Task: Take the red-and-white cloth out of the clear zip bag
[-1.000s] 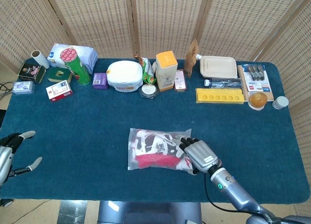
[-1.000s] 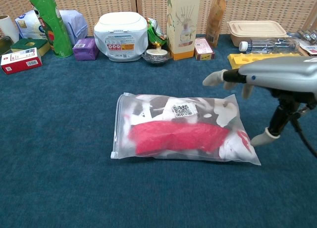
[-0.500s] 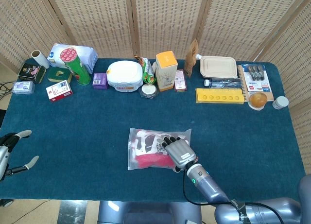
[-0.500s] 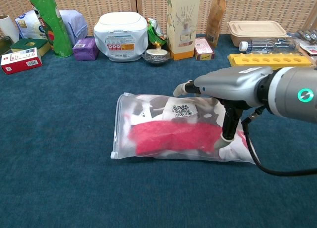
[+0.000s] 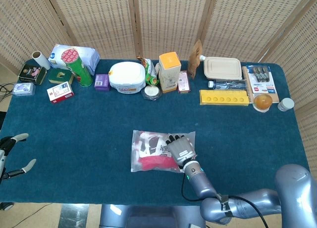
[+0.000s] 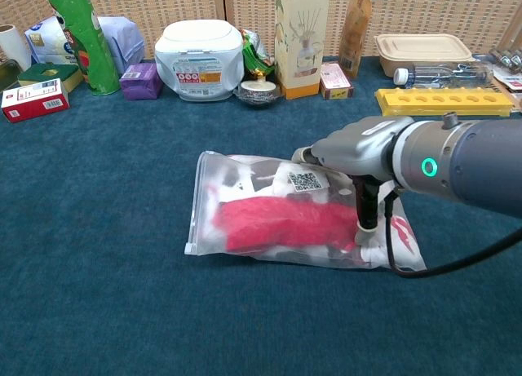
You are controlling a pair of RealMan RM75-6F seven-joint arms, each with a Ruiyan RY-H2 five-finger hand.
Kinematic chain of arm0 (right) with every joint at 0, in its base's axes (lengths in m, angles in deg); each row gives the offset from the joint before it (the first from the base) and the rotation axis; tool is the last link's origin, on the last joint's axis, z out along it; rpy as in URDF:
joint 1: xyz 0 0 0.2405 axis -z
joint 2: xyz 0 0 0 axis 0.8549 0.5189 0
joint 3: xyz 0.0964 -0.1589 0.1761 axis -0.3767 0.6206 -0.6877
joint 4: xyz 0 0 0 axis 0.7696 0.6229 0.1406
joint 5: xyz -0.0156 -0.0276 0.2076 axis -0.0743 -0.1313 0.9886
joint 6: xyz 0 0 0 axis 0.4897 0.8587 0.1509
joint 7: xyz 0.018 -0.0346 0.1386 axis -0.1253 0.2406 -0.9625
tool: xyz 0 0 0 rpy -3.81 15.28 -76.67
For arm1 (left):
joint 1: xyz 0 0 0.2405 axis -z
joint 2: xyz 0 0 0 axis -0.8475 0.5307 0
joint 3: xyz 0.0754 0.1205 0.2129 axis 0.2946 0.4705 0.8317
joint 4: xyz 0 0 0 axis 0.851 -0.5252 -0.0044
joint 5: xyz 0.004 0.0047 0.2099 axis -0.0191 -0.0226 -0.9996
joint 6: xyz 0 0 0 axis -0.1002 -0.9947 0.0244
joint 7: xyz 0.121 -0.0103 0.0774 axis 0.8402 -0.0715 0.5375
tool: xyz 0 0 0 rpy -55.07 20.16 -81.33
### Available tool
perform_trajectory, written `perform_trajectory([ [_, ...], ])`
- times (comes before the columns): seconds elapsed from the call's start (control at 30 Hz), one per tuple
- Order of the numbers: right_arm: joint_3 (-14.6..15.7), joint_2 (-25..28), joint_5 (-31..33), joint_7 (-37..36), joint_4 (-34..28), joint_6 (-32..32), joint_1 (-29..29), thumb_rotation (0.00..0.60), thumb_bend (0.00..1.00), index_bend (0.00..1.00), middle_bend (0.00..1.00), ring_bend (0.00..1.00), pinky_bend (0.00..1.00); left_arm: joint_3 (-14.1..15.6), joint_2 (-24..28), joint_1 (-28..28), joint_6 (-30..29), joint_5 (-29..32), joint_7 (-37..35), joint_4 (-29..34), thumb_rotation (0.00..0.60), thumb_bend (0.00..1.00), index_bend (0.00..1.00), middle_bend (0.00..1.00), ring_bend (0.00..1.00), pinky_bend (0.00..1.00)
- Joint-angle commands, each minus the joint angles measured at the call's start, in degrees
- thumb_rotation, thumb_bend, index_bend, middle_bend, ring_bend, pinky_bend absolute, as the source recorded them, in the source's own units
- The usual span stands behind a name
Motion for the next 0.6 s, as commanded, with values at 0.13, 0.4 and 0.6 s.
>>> perform_trajectory([
  [0.13, 2.7, -2.6, -8.9, -3.6, 4.7, -1.7, 0.1, 0.599, 0.28, 0.48, 0.55, 0.71, 0.68, 0.5, 0.2, 0.1, 0.8, 0.0, 0.6, 0.3, 0.397, 0.23, 0.21, 0.31, 0.23, 0.28],
  [0.4, 3.3, -0.2, -21.9, -18.5, 7.8, -8.3, 3.8, 0.6, 0.36, 0.75, 0.8, 0.97, 0.93, 0.3, 0.8, 0.8, 1.5, 0.3, 1.9, 1.3, 0.395, 0.23, 0.21, 0.31, 0.23, 0.28],
  [0.6, 0.1, 5.9, -28.6, -39.9, 5.7, -18.2, 8.4, 0.6, 0.36, 0.79, 0.83, 1.0, 0.97, 0.0, 1.6, 1.6, 1.9, 0.0, 3.2, 2.7, 0.399, 0.23, 0.21, 0.31, 0.23, 0.31],
])
